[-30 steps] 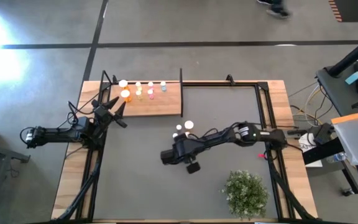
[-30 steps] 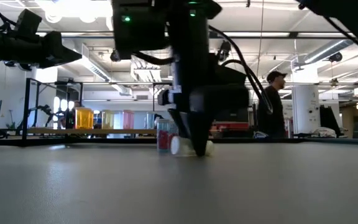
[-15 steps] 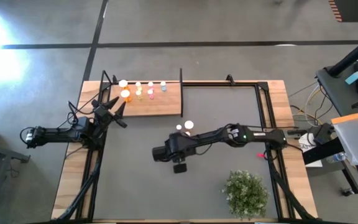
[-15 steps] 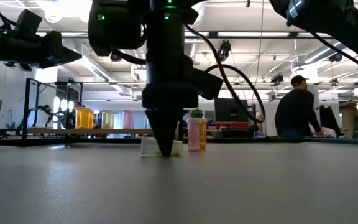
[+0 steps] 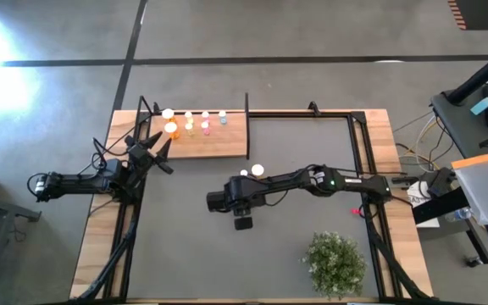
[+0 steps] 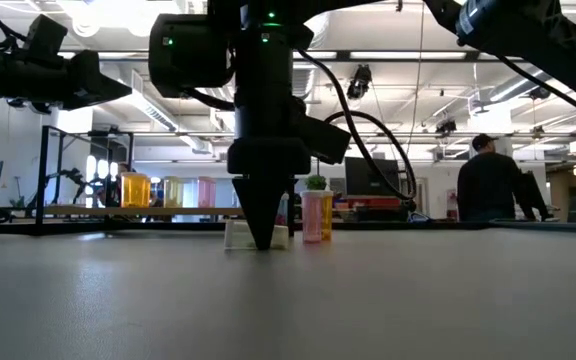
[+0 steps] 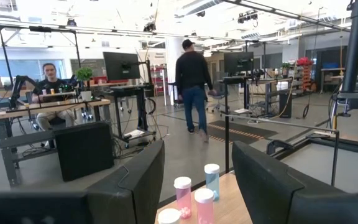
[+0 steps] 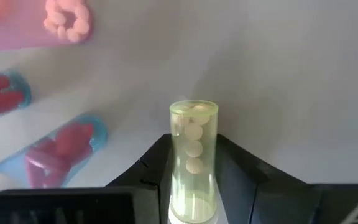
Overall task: Pick and place medicine bottles onto shelf by color
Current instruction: Put the yellow pill bottle on the shelf aligned with the other yellow pill bottle
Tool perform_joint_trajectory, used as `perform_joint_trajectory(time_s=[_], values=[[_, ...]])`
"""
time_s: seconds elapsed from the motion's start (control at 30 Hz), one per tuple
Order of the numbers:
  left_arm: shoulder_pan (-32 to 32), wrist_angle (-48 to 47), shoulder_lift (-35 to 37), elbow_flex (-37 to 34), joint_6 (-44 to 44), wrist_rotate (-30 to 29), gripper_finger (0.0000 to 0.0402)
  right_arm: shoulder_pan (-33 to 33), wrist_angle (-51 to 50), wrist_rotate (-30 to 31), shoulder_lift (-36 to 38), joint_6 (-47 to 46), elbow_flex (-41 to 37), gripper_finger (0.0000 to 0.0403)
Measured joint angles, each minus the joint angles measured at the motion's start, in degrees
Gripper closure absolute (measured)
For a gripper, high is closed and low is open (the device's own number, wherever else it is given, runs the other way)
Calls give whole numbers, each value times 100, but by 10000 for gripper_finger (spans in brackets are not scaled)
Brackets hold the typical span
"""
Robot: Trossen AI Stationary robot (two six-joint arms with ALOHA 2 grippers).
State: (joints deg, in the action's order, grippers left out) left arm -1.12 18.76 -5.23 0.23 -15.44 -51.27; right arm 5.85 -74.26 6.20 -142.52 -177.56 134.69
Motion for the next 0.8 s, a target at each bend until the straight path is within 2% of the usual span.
perform_joint_trajectory(time_s=[0.17,0.8], values=[[0,0,0,0,2,0,228,-17,1,-11,0,420,-2,276],[0,-2,0,0,2,0,228,165,-308,99,130,620,13,123]])
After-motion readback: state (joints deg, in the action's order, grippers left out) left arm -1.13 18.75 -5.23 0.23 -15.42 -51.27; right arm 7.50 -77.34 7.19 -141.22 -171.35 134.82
